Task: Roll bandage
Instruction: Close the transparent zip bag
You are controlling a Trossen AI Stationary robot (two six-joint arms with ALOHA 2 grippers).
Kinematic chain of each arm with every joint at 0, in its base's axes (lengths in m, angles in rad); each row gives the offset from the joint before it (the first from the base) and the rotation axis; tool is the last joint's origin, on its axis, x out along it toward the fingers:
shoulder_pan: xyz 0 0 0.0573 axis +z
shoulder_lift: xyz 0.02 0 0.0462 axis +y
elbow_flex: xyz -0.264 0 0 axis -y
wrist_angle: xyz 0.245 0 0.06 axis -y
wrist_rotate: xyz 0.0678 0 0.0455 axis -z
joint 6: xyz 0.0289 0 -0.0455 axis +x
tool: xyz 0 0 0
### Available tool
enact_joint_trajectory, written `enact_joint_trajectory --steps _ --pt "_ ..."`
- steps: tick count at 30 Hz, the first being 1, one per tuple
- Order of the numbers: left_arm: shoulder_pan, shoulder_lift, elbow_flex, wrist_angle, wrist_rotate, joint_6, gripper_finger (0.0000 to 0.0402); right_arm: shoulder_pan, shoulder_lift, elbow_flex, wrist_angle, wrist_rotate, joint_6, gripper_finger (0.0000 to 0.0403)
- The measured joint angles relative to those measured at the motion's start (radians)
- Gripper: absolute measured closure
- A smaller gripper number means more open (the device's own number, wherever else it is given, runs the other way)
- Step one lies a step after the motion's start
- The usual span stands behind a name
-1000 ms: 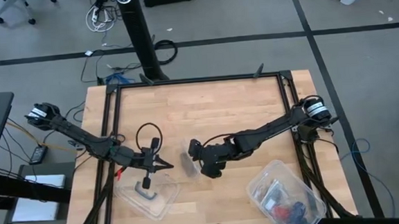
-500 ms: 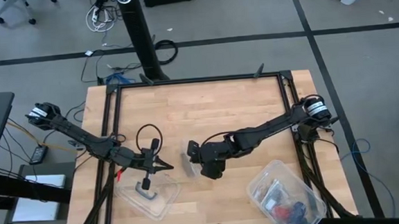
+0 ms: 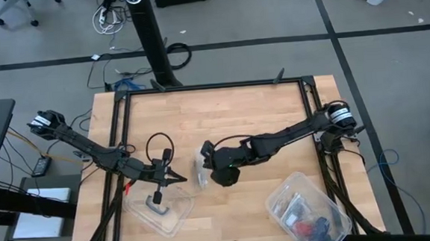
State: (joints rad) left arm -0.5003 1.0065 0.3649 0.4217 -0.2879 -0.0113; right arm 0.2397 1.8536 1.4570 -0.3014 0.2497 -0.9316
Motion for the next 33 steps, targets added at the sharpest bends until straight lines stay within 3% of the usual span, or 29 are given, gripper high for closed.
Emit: enact_joint_trajectory --steps 5,10,16,18,20,22,26,30,33 --pt "-0.011 0.029 0.001 0.048 -0.001 -0.033 0.0394 -0.008 -0.033 0.001 0.010 0.009 0.072 0.0401" --pt "-0.039 0.123 0.046 0.069 -0.001 -0.135 0.0364 -0.020 -0.030 0.000 -0.021 0.031 0.169 0.0400" --pt "-0.044 0.255 0.130 0.028 0.002 -0.150 0.0305 0.017 -0.100 0.001 -0.275 0.144 0.422 0.0376" --pt "-0.044 0.272 0.146 0.004 -0.008 -0.150 0.0289 0.029 -0.111 -0.020 -0.345 0.118 0.563 0.0365" --pt "-0.046 0.275 0.151 -0.001 -0.048 -0.151 0.0276 0.030 -0.110 -0.081 -0.358 0.019 0.672 0.0357" --pt "-0.047 0.276 0.153 -0.001 -0.113 -0.151 0.0267 0.035 -0.098 -0.161 -0.248 -0.044 0.732 0.0356" --pt "-0.051 0.276 0.153 -0.014 -0.220 -0.126 0.0257 0.053 -0.077 -0.301 0.114 -0.052 0.764 0.0371" --pt "-0.052 0.277 0.179 -0.088 -0.245 -0.154 0.0251 0.060 -0.073 -0.337 0.369 -0.055 0.828 0.0397" --pt "-0.064 0.277 0.210 -0.153 -0.250 -0.189 0.0249 0.060 -0.073 -0.336 0.449 -0.066 0.837 0.0397"
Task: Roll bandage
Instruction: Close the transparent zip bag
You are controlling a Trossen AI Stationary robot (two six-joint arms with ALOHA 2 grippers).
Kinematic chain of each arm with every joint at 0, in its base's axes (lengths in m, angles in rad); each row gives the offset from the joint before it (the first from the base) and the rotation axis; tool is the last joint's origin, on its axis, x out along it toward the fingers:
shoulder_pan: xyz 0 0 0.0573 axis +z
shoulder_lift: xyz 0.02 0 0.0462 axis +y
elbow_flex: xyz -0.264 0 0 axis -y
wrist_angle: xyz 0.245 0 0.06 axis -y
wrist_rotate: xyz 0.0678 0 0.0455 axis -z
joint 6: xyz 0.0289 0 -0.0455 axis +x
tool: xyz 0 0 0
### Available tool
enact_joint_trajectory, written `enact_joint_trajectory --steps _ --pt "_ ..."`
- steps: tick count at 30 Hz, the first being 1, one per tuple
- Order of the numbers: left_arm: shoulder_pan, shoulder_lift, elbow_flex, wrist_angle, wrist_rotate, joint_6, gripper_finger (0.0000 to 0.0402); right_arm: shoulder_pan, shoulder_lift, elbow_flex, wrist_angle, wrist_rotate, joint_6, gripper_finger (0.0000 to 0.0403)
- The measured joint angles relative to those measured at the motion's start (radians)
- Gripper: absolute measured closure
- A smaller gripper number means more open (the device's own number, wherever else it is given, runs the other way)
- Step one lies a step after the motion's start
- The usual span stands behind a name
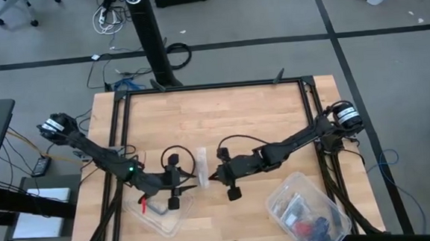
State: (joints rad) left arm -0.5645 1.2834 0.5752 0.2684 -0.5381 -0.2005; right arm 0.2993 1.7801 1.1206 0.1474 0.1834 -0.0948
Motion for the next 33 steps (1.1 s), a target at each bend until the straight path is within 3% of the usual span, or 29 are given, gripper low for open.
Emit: enact_joint_trajectory --steps 8,12,16,22,33 --pt "-0.044 0.000 0.029 -0.105 -0.024 -0.100 0.0248 -0.006 0.000 0.003 0.018 -0.030 0.006 0.0400" --pt "-0.053 0.000 0.028 -0.140 -0.045 -0.125 0.0248 0.015 -0.036 0.002 -0.195 0.017 0.046 0.0398" --pt "-0.056 0.000 0.028 -0.134 -0.055 -0.121 0.0248 0.024 -0.047 0.003 -0.254 0.048 0.097 0.0398" --pt "-0.052 0.000 0.028 -0.124 -0.083 -0.116 0.0248 -0.006 0.021 0.005 -0.021 -0.040 0.069 0.0400" --pt "-0.053 -0.001 0.030 -0.131 -0.064 -0.116 0.0248 -0.046 0.036 0.002 0.123 -0.073 0.067 0.0401"
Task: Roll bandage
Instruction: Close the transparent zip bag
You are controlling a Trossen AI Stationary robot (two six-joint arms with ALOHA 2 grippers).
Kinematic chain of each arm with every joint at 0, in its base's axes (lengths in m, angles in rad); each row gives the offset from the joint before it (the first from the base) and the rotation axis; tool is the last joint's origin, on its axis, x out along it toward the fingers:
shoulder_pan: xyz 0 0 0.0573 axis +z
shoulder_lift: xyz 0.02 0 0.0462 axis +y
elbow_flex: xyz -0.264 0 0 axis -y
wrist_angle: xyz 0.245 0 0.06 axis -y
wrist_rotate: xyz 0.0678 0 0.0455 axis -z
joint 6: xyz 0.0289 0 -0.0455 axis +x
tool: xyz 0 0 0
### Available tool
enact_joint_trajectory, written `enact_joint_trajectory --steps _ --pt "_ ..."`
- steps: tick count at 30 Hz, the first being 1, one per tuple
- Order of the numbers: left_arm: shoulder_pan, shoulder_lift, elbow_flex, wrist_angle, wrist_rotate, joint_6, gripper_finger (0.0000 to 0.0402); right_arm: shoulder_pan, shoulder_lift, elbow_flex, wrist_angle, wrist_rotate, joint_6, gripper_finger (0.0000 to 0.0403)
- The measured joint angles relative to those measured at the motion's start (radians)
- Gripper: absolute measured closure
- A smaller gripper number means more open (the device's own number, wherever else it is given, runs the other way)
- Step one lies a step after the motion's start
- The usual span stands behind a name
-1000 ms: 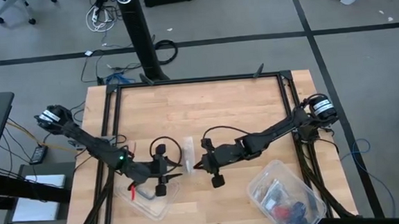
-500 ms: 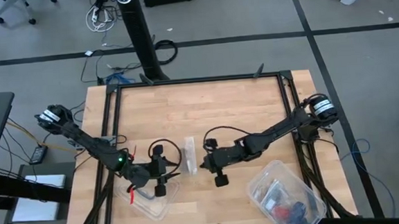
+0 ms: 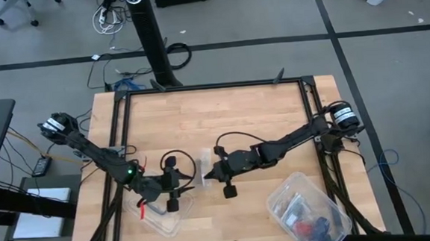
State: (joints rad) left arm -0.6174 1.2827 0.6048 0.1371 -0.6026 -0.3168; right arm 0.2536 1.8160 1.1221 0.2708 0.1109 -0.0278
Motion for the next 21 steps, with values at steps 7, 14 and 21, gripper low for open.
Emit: enact_joint_trajectory --steps 7,14,21 --pt "-0.013 0.000 -0.001 0.006 0.011 0.001 0.0248 0.027 -0.071 0.000 -0.298 0.076 0.029 0.0400" --pt "-0.013 0.000 -0.001 0.007 0.011 -0.002 0.0248 0.044 -0.067 -0.004 -0.408 0.108 0.101 0.0401" --pt "-0.013 0.000 -0.001 -0.024 0.011 -0.002 0.0248 0.069 -0.126 -0.003 -0.556 0.181 0.154 0.0401"
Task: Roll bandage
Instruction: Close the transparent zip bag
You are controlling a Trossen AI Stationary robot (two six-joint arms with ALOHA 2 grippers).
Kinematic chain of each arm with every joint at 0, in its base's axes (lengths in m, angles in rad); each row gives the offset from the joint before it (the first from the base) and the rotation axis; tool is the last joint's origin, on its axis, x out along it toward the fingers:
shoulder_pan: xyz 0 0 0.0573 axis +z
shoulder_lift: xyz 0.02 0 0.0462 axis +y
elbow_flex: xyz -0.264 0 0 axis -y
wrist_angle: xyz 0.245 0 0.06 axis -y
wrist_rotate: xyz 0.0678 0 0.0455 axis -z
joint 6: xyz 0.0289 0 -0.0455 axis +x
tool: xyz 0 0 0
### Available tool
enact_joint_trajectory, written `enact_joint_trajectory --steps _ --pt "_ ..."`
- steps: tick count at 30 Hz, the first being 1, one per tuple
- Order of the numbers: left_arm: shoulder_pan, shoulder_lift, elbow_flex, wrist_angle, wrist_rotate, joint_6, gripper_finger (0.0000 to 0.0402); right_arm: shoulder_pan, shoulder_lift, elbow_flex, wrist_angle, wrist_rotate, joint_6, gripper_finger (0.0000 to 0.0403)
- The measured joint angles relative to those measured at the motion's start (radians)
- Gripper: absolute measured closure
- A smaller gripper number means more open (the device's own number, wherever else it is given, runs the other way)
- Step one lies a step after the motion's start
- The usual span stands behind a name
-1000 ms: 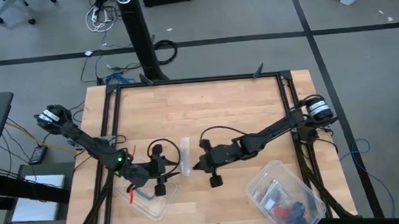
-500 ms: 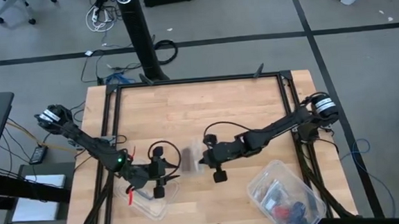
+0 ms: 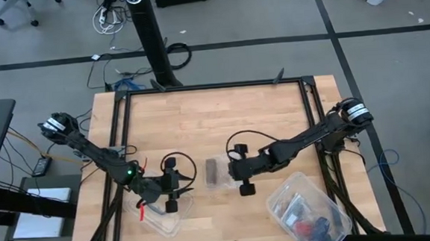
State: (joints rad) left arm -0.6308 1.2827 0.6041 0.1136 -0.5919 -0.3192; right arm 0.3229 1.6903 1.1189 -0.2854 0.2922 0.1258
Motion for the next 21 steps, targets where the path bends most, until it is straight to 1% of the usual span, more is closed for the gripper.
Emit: enact_joint_trajectory --steps 3,5,8,9,14,16,18,21 --pt "0.003 0.000 0.000 -0.057 0.007 -0.015 0.0248 -0.002 0.009 -0.004 -0.086 -0.130 0.049 0.0400" --pt "0.009 0.000 0.000 -0.090 0.013 -0.031 0.0248 0.011 0.031 -0.013 -0.068 -0.173 0.053 0.0388" --pt "0.021 0.000 0.000 -0.097 0.014 -0.026 0.0248 0.038 0.083 -0.016 -0.042 -0.197 0.064 0.0350" --pt "0.028 0.000 0.000 -0.096 0.014 -0.019 0.0248 0.048 0.101 -0.017 -0.041 -0.192 0.074 0.0334" --pt "0.060 0.012 0.000 -0.089 0.013 0.055 0.0248 0.092 0.162 -0.018 0.031 -0.083 0.153 0.0246" --pt "0.071 0.032 0.000 -0.091 0.005 0.082 0.0248 0.112 0.175 -0.017 0.058 -0.047 0.176 0.0219" --pt "0.086 0.062 0.000 -0.078 0.001 0.108 0.0248 0.131 0.176 -0.017 0.054 -0.003 0.201 0.0201" --pt "0.103 0.114 0.000 -0.060 -0.006 0.131 0.0249 0.149 0.181 -0.016 0.051 0.036 0.257 0.0195"
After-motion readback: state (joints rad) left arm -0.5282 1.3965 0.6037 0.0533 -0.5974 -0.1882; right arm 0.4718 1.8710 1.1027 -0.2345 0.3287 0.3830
